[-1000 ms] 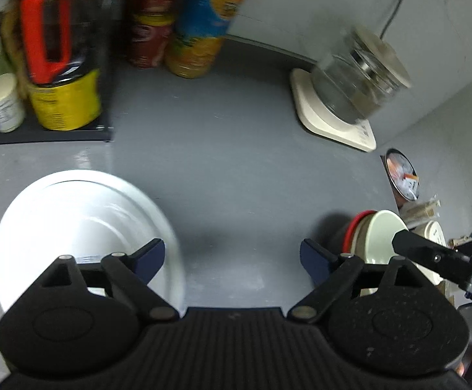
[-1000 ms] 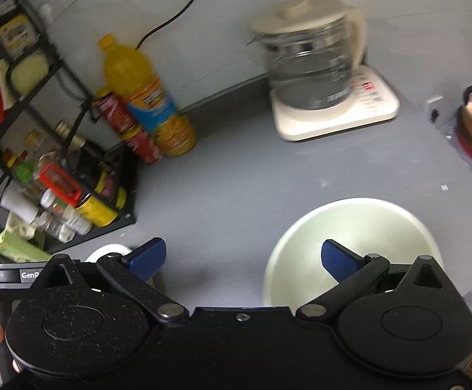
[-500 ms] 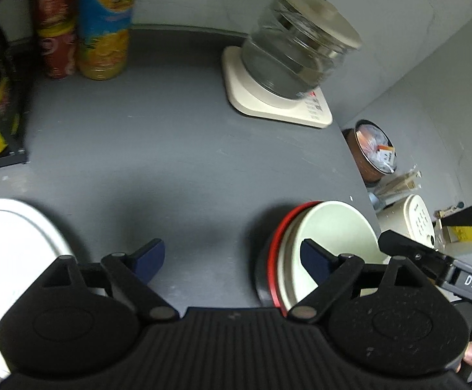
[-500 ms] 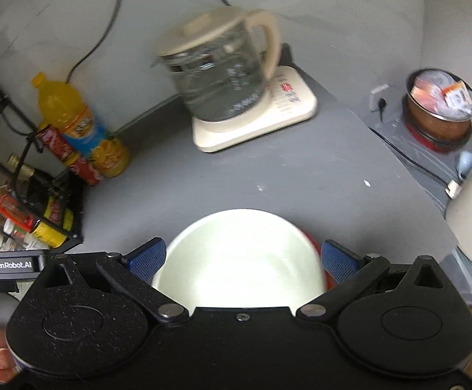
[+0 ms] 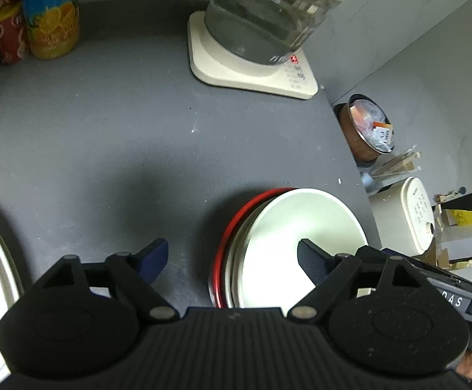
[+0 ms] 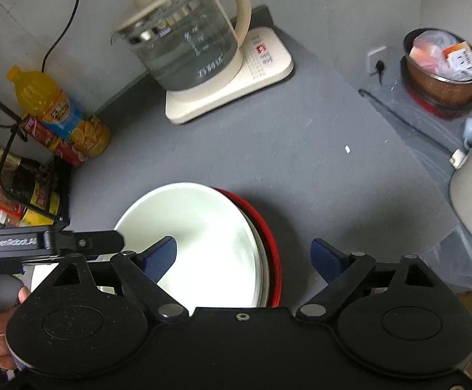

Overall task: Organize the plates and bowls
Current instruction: 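Close both tools side by side on the rim of the red bowl stack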

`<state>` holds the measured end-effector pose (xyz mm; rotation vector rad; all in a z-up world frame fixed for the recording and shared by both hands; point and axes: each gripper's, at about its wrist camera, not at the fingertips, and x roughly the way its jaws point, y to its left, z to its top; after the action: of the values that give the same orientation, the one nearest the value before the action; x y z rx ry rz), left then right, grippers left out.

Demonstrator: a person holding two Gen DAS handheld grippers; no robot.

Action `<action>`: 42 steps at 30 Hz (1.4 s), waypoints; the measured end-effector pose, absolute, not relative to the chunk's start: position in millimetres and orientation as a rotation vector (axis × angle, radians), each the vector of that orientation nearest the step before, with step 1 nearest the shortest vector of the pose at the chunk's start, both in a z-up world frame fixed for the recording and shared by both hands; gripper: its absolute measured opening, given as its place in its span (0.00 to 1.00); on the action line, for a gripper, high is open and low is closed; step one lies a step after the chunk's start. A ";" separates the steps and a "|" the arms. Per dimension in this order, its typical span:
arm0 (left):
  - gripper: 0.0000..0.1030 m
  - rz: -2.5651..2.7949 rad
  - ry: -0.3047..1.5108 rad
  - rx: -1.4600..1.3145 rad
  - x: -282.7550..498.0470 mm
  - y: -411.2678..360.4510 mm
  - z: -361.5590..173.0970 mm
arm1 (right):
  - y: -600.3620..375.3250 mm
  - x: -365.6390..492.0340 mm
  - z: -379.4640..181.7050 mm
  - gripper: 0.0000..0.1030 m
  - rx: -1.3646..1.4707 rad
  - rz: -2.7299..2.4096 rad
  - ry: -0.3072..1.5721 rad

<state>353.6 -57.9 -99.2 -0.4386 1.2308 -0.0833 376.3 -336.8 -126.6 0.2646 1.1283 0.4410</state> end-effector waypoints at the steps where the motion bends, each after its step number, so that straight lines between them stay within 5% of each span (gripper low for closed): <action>1: 0.83 -0.078 1.234 -0.439 354.9 -60.4 -101.8 | -337.6 377.9 -129.9 0.84 0.265 0.449 1.141; 21: 0.28 0.041 1.370 -0.579 358.6 -65.0 -160.5 | -316.6 401.0 -171.6 0.38 0.119 0.599 1.317; 42: 0.27 0.141 1.321 -0.642 330.8 -13.4 -151.3 | -263.2 399.0 -155.5 0.29 0.115 0.735 1.286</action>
<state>330.8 -13.4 -151.3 -0.6420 1.3213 0.1408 399.0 -263.2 -155.5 0.1149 1.2858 0.7351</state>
